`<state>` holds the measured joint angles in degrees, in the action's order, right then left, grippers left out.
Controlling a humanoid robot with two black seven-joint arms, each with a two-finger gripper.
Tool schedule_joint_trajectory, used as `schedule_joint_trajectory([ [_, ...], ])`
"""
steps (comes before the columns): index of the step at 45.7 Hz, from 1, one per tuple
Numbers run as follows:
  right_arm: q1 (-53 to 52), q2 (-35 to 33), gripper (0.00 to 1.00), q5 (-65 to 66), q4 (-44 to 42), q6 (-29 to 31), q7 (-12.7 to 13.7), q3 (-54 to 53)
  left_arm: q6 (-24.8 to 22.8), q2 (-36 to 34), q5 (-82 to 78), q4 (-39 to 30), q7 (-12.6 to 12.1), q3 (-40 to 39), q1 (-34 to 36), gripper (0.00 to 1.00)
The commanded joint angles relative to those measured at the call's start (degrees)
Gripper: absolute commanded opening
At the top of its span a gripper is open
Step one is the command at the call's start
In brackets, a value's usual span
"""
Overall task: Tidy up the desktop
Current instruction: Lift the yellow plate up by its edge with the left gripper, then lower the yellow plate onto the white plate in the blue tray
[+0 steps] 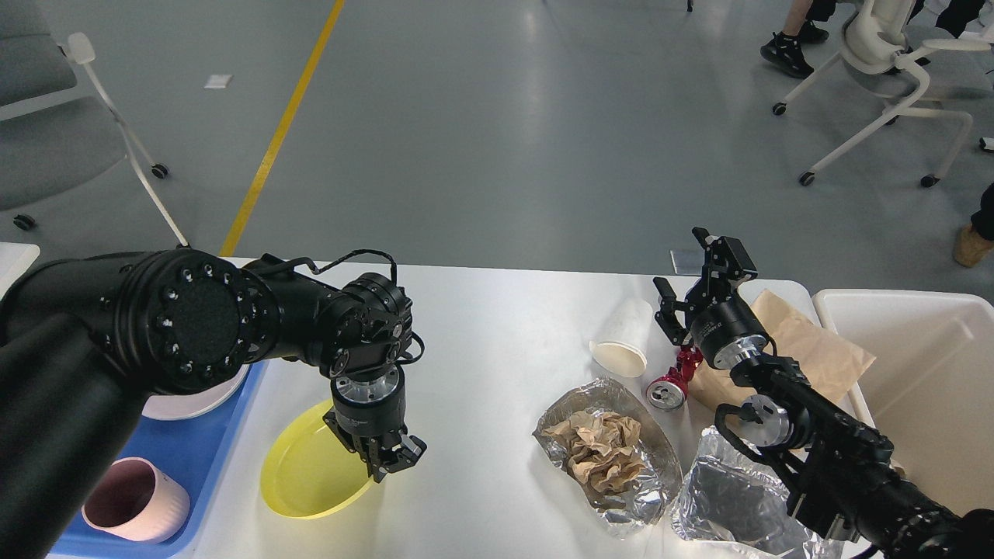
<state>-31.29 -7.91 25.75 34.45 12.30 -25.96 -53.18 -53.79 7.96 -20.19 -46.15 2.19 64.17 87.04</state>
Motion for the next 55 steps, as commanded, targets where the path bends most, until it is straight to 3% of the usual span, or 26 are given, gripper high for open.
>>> schedule_joint_trajectory([
  [1,0.0,0.0,1.00,0.0,0.0,0.0,0.0,0.0,-1.2,-0.6,0.1,0.0,-0.3,0.1,2.1,0.00],
  [23,0.0,0.0,1.00,0.0,0.1,0.0,0.0,0.1,-1.2,-2.7,0.3,-1.4,-0.2,0.0,14.8,0.00],
  [32,0.0,0.0,1.00,0.0,0.1,0.0,0.0,0.0,-1.2,-6.6,0.9,-3.1,-0.3,-0.5,19.0,0.00],
  [55,0.0,0.0,1.00,0.0,0.0,0.0,-0.1,0.0,-1.2,-16.6,0.9,-2.3,-0.7,3.9,16.8,0.00],
])
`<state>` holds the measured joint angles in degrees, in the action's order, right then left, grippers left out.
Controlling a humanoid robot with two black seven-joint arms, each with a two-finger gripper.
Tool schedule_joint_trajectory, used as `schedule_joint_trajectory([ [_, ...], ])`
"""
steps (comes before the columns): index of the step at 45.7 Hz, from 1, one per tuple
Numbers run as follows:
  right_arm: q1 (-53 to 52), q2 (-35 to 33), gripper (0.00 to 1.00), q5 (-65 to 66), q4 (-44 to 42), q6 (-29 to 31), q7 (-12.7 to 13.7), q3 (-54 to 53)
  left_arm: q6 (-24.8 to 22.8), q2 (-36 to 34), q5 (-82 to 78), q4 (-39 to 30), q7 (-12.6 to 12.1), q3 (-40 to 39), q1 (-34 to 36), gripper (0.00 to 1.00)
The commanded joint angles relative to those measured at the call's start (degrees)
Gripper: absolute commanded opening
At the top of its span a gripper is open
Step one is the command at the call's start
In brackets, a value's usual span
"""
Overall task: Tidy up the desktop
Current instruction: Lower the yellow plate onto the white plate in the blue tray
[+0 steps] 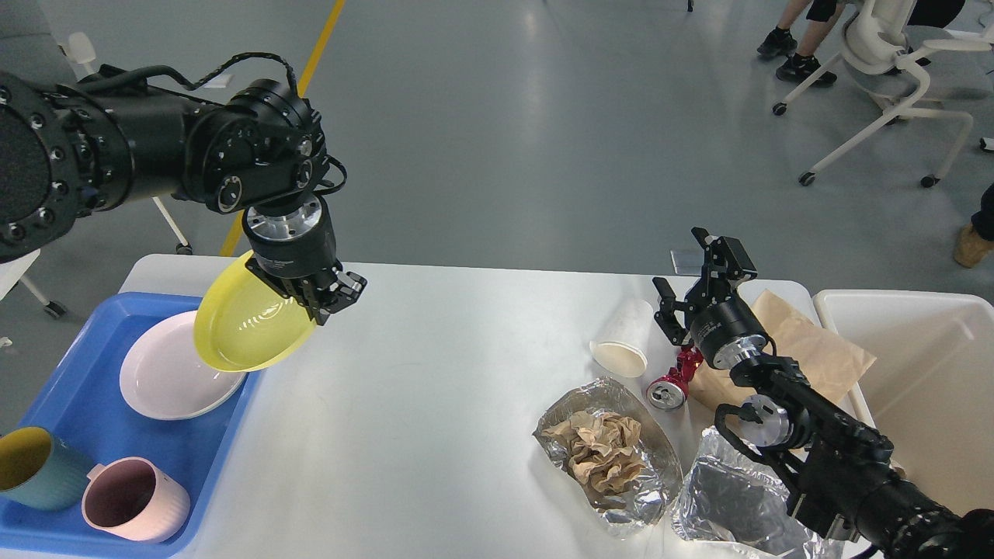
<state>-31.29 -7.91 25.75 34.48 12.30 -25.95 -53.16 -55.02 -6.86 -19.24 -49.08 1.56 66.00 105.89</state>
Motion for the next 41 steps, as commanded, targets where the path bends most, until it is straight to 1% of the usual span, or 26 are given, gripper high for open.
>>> schedule_joint_trajectory([
  [1,0.0,0.0,1.00,0.0,0.1,0.0,0.0,0.0,0.0,-1.9,0.0,0.7,-0.2,2.4,-2.7,0.00],
  [11,0.0,0.0,1.00,0.0,0.1,0.0,0.0,0.0,0.0,-6.7,-0.7,2.0,-0.2,5.0,-6.8,0.00],
  [18,0.0,0.0,1.00,0.0,0.1,0.0,-0.1,0.0,0.0,-8.4,-0.8,4.2,-0.2,6.9,-7.6,0.00],
  [22,0.0,0.0,1.00,0.0,0.0,0.0,0.0,0.0,0.0,-9.5,-0.8,5.6,-0.2,7.6,-9.3,0.00],
  [32,0.0,0.0,1.00,0.0,0.1,0.0,0.0,0.0,0.0,-9.8,-0.9,8.8,-0.2,7.6,-14.4,0.00],
  [41,0.0,0.0,1.00,0.0,0.1,0.0,0.0,0.0,0.0,-9.7,-0.9,9.3,-0.1,7.5,-18.4,0.00],
])
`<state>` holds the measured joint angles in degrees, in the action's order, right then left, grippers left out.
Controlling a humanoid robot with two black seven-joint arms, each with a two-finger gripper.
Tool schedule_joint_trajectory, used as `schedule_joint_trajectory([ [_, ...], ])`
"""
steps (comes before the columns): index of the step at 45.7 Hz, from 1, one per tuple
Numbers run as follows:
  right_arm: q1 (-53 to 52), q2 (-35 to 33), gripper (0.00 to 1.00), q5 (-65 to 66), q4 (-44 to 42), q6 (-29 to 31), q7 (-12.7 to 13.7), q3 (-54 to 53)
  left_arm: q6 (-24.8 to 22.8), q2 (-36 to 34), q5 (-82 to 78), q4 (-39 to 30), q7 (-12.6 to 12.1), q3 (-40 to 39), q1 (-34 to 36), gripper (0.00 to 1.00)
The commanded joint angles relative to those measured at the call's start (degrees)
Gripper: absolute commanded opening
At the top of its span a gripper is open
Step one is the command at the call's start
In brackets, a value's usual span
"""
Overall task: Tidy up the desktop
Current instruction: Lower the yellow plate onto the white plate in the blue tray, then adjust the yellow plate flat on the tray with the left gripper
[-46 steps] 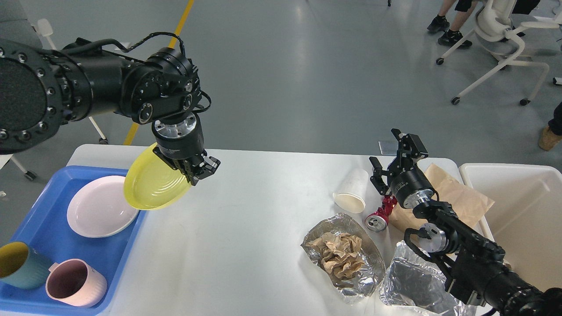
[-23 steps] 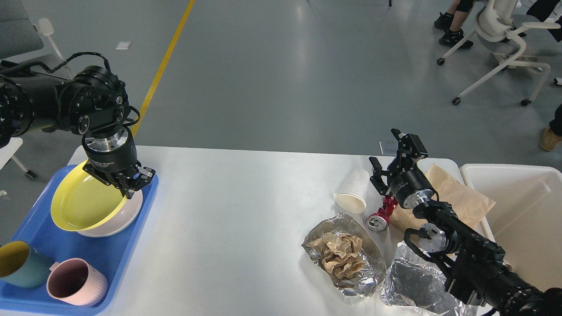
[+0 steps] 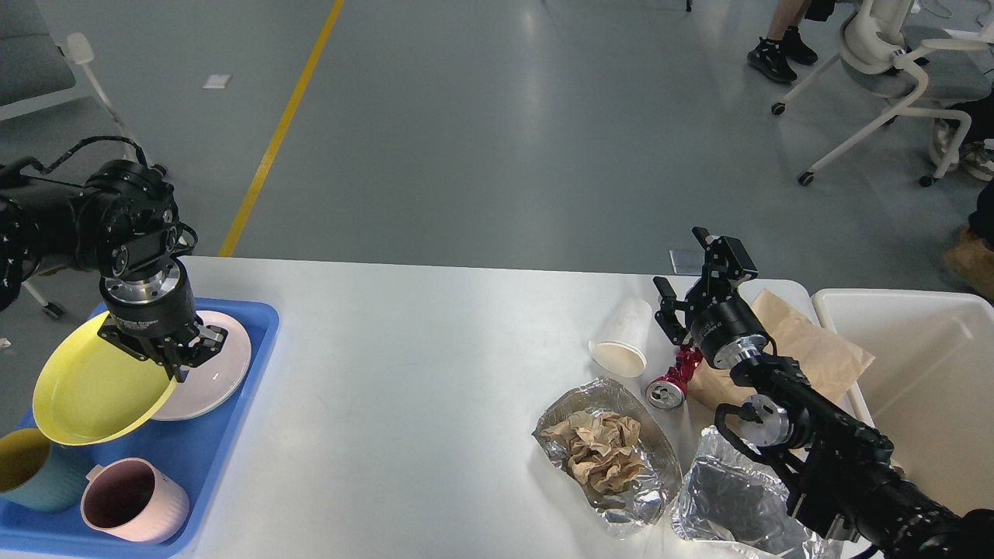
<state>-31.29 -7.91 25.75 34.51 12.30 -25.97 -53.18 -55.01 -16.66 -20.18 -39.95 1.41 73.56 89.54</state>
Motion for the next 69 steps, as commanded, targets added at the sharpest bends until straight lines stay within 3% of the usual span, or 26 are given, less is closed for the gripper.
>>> schedule_joint_trajectory([
  [1,0.0,0.0,1.00,0.0,0.0,0.0,0.0,0.0,0.0,0.1,0.0,0.1,0.1,0.0,-2.4,0.00],
  [14,0.0,0.0,1.00,0.0,-0.1,0.0,0.0,0.0,2.9,0.0,0.0,0.4,-0.1,0.0,-4.1,0.00],
  [29,0.0,0.0,1.00,0.0,-0.1,0.0,0.0,0.0,2.4,1.4,0.0,0.6,-0.1,0.0,-3.1,0.00],
  [46,0.0,0.0,1.00,0.0,-0.1,0.0,0.0,0.0,3.2,9.6,0.1,0.7,-0.3,1.1,1.2,0.00],
  [57,0.0,0.0,1.00,0.0,-0.1,0.0,0.0,0.0,11.1,12.3,0.1,2.8,-0.3,1.3,1.1,0.00],
  [69,0.0,0.0,1.00,0.0,0.0,0.0,0.0,0.0,17.6,12.0,0.0,5.6,-1.1,2.2,-4.2,0.00],
])
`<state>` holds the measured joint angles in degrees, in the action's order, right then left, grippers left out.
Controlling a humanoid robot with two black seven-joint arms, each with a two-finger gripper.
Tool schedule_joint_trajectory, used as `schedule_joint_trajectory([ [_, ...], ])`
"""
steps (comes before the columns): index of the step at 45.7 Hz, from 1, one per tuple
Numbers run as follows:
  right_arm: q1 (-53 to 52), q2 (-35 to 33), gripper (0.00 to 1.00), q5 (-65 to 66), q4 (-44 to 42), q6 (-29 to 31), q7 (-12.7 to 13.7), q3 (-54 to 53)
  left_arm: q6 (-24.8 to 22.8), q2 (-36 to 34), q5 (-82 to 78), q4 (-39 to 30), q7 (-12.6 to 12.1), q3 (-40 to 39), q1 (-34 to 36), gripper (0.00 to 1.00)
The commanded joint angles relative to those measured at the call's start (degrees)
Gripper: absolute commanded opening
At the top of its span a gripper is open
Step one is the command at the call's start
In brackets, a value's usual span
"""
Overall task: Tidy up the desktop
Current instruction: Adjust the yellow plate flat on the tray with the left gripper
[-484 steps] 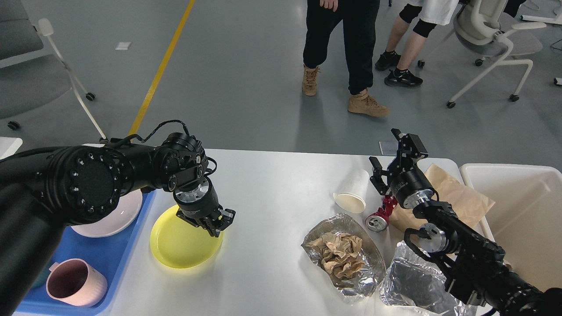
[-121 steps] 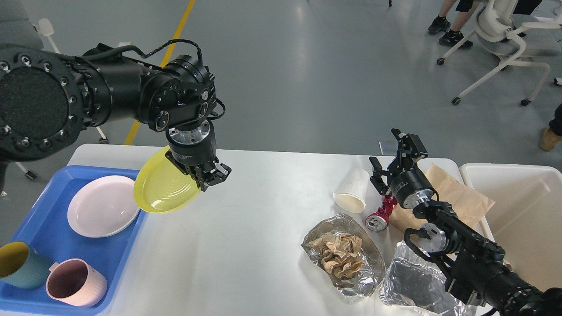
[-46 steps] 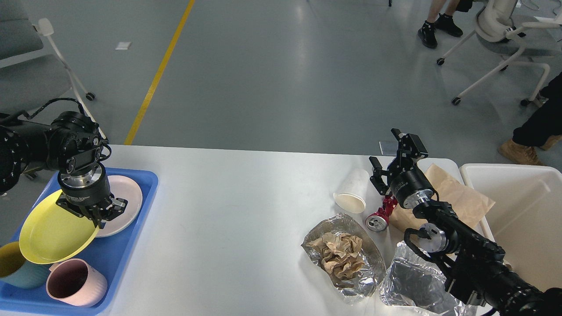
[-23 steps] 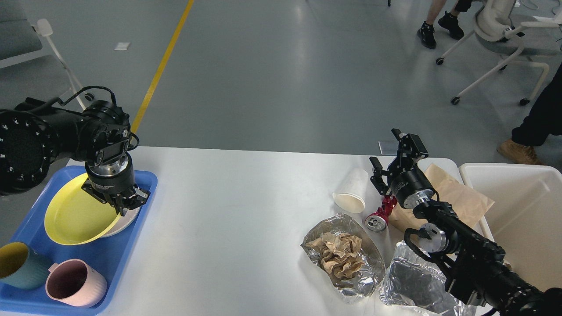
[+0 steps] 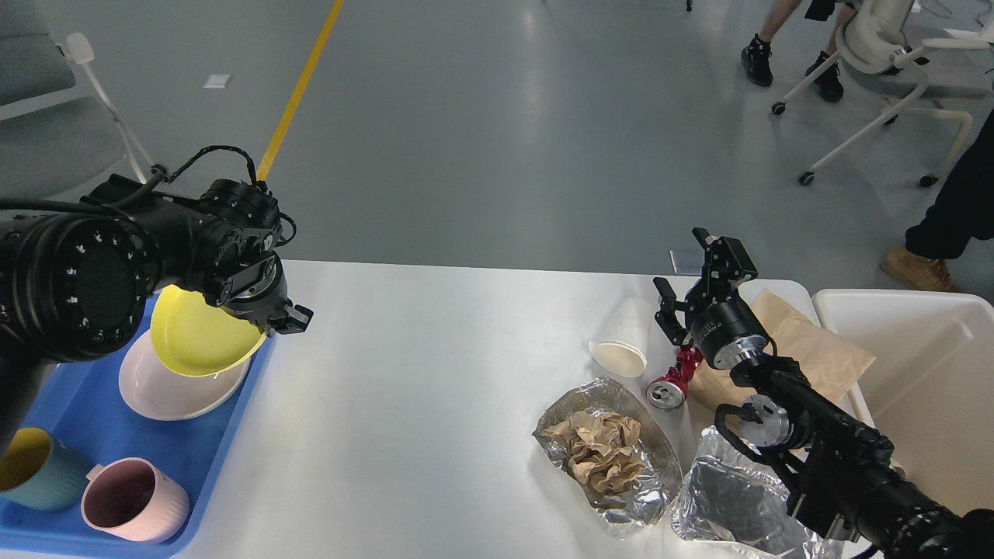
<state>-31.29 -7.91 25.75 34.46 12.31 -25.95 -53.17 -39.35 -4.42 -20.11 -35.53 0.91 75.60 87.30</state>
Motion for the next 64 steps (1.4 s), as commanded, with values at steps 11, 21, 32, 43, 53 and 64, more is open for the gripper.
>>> schedule_joint_trajectory([
  [11,0.0,0.0,1.00,0.0,0.0,0.0,0.0,0.0,3.7,-0.9,-0.1,3.3,-1.7,1.0,-5.3,0.00],
  [21,0.0,0.0,1.00,0.0,0.1,0.0,-0.1,0.0,7.2,-1.0,-0.1,4.6,-1.9,3.1,-8.2,0.00],
  [32,0.0,0.0,1.00,0.0,0.1,0.0,0.0,0.0,8.7,-0.9,-0.1,6.3,-1.9,4.6,-11.0,0.00],
  [43,0.0,0.0,1.00,0.0,0.1,0.0,0.0,0.1,10.3,-1.0,-0.1,9.2,-1.9,4.6,-15.0,0.00],
  [53,0.0,0.0,1.00,0.0,0.0,0.0,0.0,0.0,12.1,-1.5,0.0,11.1,-1.8,4.5,-17.4,0.00],
  [64,0.0,0.0,1.00,0.0,0.1,0.0,0.0,0.0,13.6,-1.6,0.1,11.2,-1.8,4.5,-17.7,0.00],
])
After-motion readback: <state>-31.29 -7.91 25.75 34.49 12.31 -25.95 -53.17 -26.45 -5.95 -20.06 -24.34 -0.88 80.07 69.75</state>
